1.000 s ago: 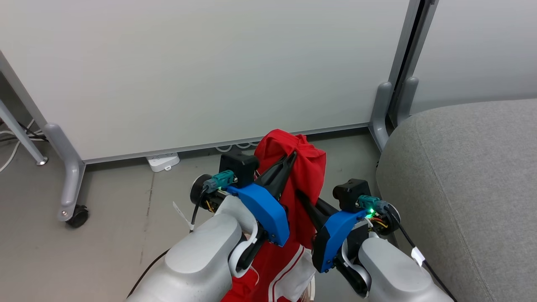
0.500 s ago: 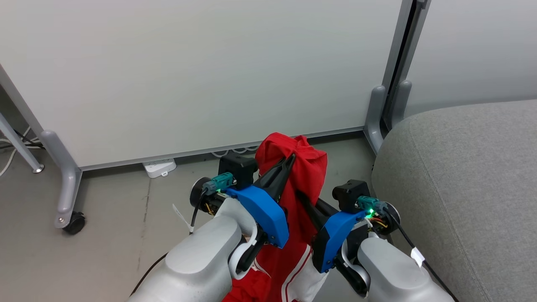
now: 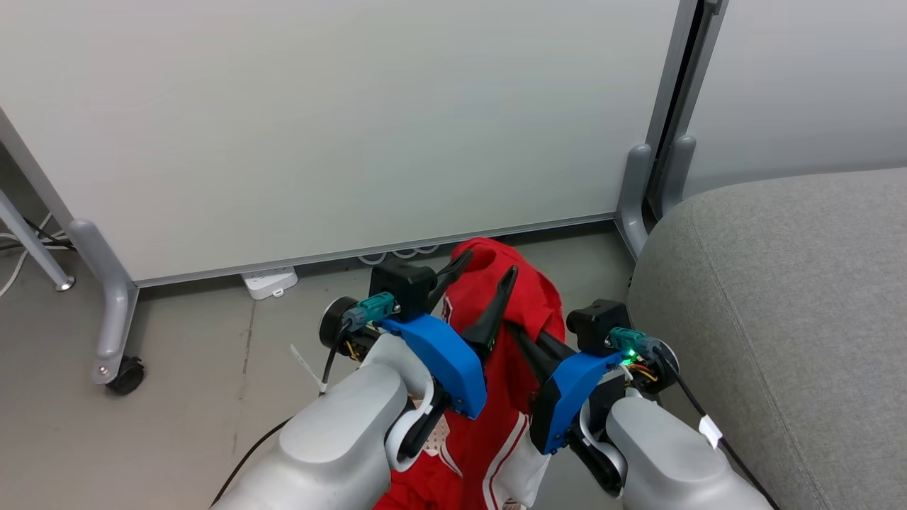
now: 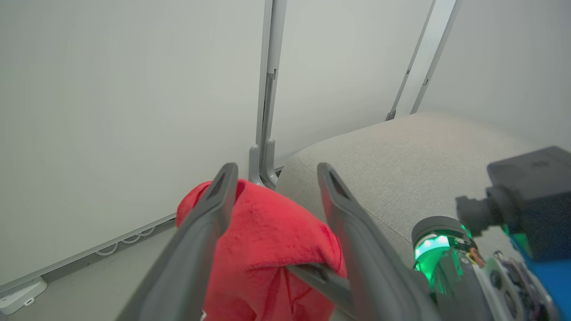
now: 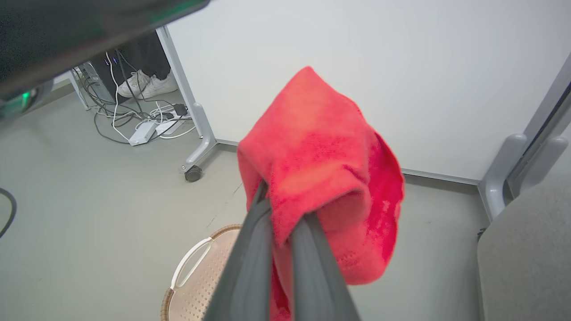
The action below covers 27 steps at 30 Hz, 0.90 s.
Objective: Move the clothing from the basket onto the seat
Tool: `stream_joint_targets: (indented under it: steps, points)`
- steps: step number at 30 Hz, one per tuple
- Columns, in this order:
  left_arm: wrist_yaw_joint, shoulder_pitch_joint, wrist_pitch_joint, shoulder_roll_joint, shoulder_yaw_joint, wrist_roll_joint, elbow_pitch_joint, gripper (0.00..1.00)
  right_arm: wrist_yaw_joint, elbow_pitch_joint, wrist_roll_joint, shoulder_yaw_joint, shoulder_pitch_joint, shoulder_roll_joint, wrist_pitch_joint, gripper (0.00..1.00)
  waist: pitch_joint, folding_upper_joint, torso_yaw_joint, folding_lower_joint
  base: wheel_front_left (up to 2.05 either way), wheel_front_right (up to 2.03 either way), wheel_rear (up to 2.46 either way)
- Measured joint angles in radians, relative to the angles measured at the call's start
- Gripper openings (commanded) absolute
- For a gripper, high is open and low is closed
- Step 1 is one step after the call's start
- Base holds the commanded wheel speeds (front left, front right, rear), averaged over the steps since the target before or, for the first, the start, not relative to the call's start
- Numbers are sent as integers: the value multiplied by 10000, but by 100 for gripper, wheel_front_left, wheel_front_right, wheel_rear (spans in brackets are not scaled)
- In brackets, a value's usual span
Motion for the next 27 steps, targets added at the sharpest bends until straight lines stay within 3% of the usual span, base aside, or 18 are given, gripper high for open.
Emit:
stream_joint_targets:
  steps: [5, 16, 27]
  points:
    - [-82, 442, -33, 199, 671, 688, -591, 100, 0, 132, 2, -190, -138, 0, -96, 0, 69, -1, 21, 0, 0, 0, 0]
    - [-276, 3260, -38, 1110, 2807, 3398, -2752, 100, 0, 284, -293, -750, -310, -8, -276, 0, 223, 0, 121, 0, 0, 0, 0]
    - [-644, 5718, -38, 1003, 5354, 4978, -3950, 100, 0, 138, -633, -1116, -339, -6, -307, 0, 296, 0, 208, 0, 0, 0, 0]
